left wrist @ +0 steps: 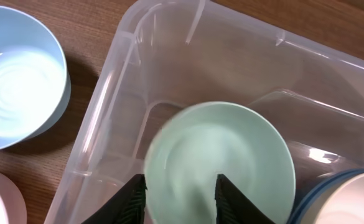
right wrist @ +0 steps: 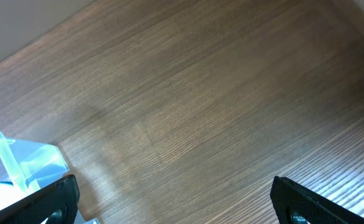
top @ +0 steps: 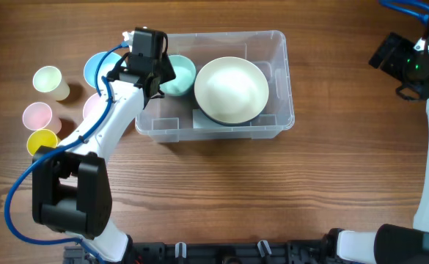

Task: Pack container
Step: 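Lift the mint bowl and lower it into the container's left side, then move the left gripper to the pink bowl and grasp its rim, then carry the pink bowl and place it into the container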

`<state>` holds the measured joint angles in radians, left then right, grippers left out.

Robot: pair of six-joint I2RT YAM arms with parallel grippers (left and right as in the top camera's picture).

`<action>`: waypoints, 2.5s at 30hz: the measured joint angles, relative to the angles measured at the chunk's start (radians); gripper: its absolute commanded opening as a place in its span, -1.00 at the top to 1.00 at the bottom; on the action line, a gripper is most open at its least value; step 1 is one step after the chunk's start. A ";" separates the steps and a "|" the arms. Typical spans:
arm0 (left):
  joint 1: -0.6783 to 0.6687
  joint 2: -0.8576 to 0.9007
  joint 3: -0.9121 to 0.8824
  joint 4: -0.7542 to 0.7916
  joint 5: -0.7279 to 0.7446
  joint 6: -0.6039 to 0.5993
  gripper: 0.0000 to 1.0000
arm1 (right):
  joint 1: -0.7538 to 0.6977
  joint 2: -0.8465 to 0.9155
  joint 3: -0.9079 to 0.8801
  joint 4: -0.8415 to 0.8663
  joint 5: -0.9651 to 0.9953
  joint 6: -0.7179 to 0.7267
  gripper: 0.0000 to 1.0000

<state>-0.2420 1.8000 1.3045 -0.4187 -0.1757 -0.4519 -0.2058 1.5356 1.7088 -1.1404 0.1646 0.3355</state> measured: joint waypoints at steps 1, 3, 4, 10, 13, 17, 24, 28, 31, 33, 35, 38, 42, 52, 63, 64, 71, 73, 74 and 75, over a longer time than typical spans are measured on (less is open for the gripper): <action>0.000 0.000 0.000 0.000 0.000 0.006 0.25 | 0.000 0.000 0.000 0.000 0.000 0.000 -0.99; 0.000 -0.005 0.000 -0.004 0.000 0.018 0.25 | 0.000 0.000 0.000 0.000 0.000 0.000 -0.99; 0.000 -0.012 0.000 -0.011 0.000 0.022 0.24 | 0.000 0.000 0.000 0.000 0.000 0.000 -1.00; 0.000 -0.211 0.001 -0.220 -0.032 0.004 0.05 | 0.000 0.000 0.000 -0.001 0.000 0.000 -0.99; 0.011 -0.361 0.005 -0.434 -0.093 -0.105 -0.45 | 0.000 0.000 0.000 -0.001 0.000 0.000 -0.99; 0.084 -0.489 0.008 -0.677 -0.138 -0.288 -0.88 | 0.000 0.000 0.000 0.000 0.000 0.000 -1.00; 0.279 -0.467 -0.212 -0.537 -0.020 -0.457 -0.71 | 0.000 0.000 0.000 0.000 0.000 0.000 -0.99; 0.399 -0.429 -0.313 -0.419 0.100 -0.481 -0.61 | 0.000 0.000 0.000 0.000 0.000 0.000 -1.00; 0.435 -0.386 -0.327 -0.353 0.145 -0.487 -0.63 | 0.000 0.000 0.000 0.000 0.000 0.000 -0.99; 0.436 -0.345 -0.328 -0.317 0.161 -0.489 -0.63 | 0.000 0.000 0.000 0.000 0.000 0.000 -0.99; 0.436 -0.287 -0.328 -0.294 0.175 -0.489 -0.64 | 0.000 0.000 0.000 0.000 0.000 0.000 -0.99; 0.436 -0.196 -0.328 -0.280 0.179 -0.490 -0.53 | 0.000 0.000 0.000 0.000 0.000 0.000 -0.99; 0.436 -0.113 -0.330 -0.267 0.182 -0.497 0.25 | 0.000 0.000 0.000 0.000 0.000 0.000 -0.99; 0.436 -0.113 -0.332 -0.246 0.193 -0.497 0.92 | 0.000 0.000 0.000 0.000 0.000 0.000 -0.99; 0.433 -0.595 -0.217 -0.344 0.208 -0.435 0.93 | 0.000 0.000 0.000 0.000 0.000 0.000 -0.99; 0.428 -0.649 -0.201 -0.342 0.208 -0.428 0.93 | 0.000 0.000 0.000 0.000 0.000 0.000 -0.99; 0.226 -0.907 -0.161 -0.177 0.204 -0.325 0.93 | 0.000 0.000 0.000 0.000 0.000 0.000 -0.99; 0.138 -0.886 -0.159 -0.145 0.184 -0.289 0.93 | 0.000 0.000 0.000 0.000 0.000 0.000 -1.00; 0.113 -0.868 -0.159 -0.137 0.176 -0.278 0.93 | 0.000 0.000 0.000 0.000 0.000 0.000 -0.99; 0.075 -0.832 -0.156 -0.135 0.159 -0.262 0.93 | 0.000 0.000 0.000 0.000 0.000 0.000 -1.00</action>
<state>-0.1673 0.9684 1.1484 -0.5533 -0.0162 -0.7139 -0.2058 1.5356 1.7088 -1.1408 0.1646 0.3355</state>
